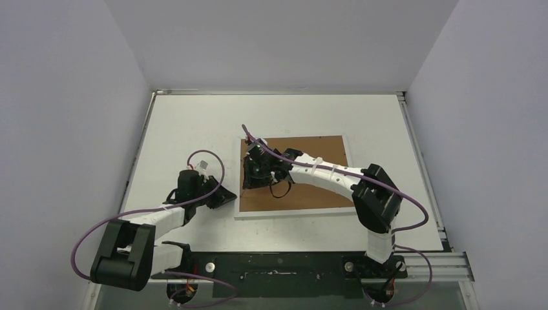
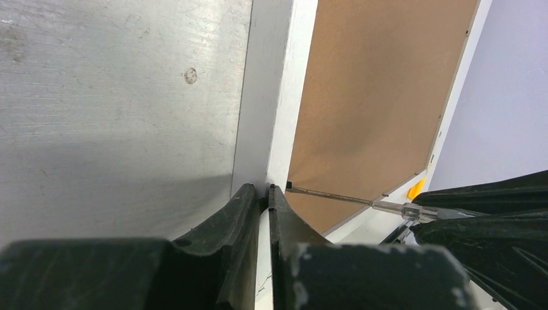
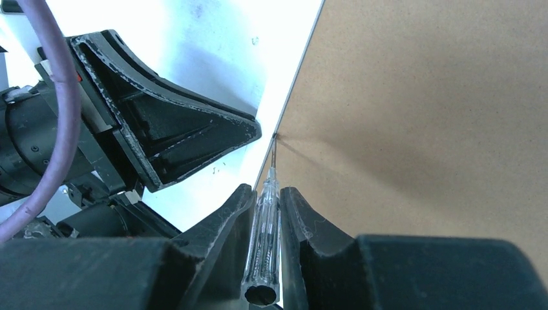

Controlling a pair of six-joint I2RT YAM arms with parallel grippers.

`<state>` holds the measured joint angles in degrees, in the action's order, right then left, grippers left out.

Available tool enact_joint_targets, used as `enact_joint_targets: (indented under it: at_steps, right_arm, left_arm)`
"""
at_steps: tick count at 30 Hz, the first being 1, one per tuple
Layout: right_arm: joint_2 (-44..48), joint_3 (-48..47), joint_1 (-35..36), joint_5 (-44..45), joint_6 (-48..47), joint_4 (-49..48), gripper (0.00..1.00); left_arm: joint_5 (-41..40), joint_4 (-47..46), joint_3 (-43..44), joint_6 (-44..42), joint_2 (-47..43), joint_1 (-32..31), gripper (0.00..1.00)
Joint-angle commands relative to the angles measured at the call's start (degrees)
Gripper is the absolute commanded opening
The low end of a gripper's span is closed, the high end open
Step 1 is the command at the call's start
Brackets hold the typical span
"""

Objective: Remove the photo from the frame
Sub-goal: Release the photo frame item from the photo frame.

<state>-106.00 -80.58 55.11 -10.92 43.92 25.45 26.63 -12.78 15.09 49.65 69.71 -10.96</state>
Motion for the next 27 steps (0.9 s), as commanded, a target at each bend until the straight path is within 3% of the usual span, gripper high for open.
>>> enact_joint_targets:
  at_steps: [1, 9, 19, 27]
  right_arm:
    - [-2.55, -7.14, 4.17, -5.01, 0.46, -4.22, 0.05]
    - [-2.71, -8.41, 4.24, -3.92, -1.22, -2.96, 0.05]
    - [6.82, 14.57, -3.91, -13.66, 4.06, -23.64, 0.05]
    - [5.01, 11.58, -4.10, -14.74, 2.38, -21.83, 0.05]
  left_arm:
    - [4.66, -3.64, 0.27, 2.38, 0.51, -2.99, 0.02]
    - [3.00, -1.00, 0.79, 2.22, -1.43, -3.71, 0.02]
    - [1.79, 1.58, 1.76, 1.23, -3.05, -2.99, 0.02]
    - [1.94, 2.25, 2.43, 0.84, -2.44, -2.99, 0.02]
